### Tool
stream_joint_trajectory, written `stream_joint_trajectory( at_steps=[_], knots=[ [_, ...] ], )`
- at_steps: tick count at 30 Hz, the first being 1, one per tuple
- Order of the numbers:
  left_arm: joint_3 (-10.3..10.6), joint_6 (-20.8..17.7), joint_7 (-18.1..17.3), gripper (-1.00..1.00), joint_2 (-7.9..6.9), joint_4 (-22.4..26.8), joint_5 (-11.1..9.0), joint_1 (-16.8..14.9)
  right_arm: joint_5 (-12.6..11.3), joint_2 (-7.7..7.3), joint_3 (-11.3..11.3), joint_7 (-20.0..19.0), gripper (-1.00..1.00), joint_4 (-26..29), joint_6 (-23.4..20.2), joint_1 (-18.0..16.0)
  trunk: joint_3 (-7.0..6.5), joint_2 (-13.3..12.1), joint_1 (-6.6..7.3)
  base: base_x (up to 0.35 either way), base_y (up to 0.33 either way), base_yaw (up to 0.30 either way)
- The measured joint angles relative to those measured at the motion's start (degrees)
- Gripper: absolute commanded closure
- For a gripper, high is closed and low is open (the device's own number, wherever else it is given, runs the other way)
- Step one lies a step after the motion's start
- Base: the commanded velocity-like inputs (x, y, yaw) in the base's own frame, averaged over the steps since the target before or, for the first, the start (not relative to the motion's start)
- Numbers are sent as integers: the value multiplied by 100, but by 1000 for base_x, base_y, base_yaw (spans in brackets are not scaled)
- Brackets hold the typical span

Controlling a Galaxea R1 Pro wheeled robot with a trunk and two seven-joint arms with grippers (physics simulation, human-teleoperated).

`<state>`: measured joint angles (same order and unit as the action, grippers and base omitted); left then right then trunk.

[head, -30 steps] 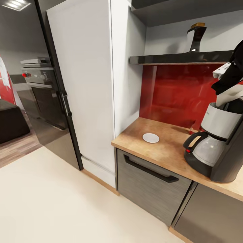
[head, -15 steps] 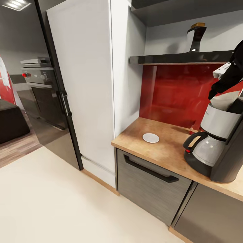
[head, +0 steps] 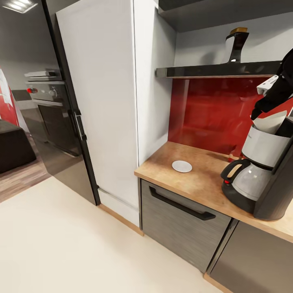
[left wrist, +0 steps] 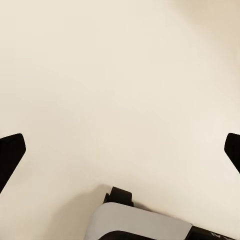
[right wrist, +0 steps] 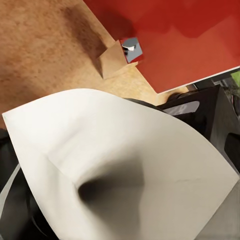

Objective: Set up a coffee station on the kitchen countertop: keep the coffee maker on the countertop, move the bottle of coffee from the kitchen shelf to the counter next to the coffee maker, place a paper coffee filter on top of the coffee maker, put the saucer next to the coffee maker with the coffee cup on the saucer, and place the electric kettle next to the coffee maker.

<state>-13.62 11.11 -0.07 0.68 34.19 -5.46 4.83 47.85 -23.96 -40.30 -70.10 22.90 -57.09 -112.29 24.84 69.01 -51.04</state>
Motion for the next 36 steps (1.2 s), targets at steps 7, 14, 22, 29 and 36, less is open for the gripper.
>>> stream_joint_trajectory(
  at_steps=[7, 14, 22, 29, 36],
  knots=[
    [0, 0, 0, -100, 0, 0, 0, 2, 1, 0, 0, 0, -100, 7, 0, 0, 0, 0, 0, 0, 0, 0],
    [0, 0, 0, -100, 0, 0, -2, 3, 2, 0, 0, 0, -100, 9, 0, 0, 0, 0, 0, 0, 0, 0],
    [0, 0, 0, -100, 0, 0, -2, 1, 3, 0, 0, 0, -100, 9, 0, 0, -17, -39, 21, 0, 0, 0],
    [0, 0, 0, -100, 0, 0, -4, 2, 2, 0, 0, 0, -100, 15, 0, 0, -72, -161, 88, 0, 0, 0],
    [0, 0, 0, -100, 0, 0, -5, 2, 2, 0, -4, 0, -100, 18, 0, 0, -197, -440, 241, 0, 0, 0]
  ],
)
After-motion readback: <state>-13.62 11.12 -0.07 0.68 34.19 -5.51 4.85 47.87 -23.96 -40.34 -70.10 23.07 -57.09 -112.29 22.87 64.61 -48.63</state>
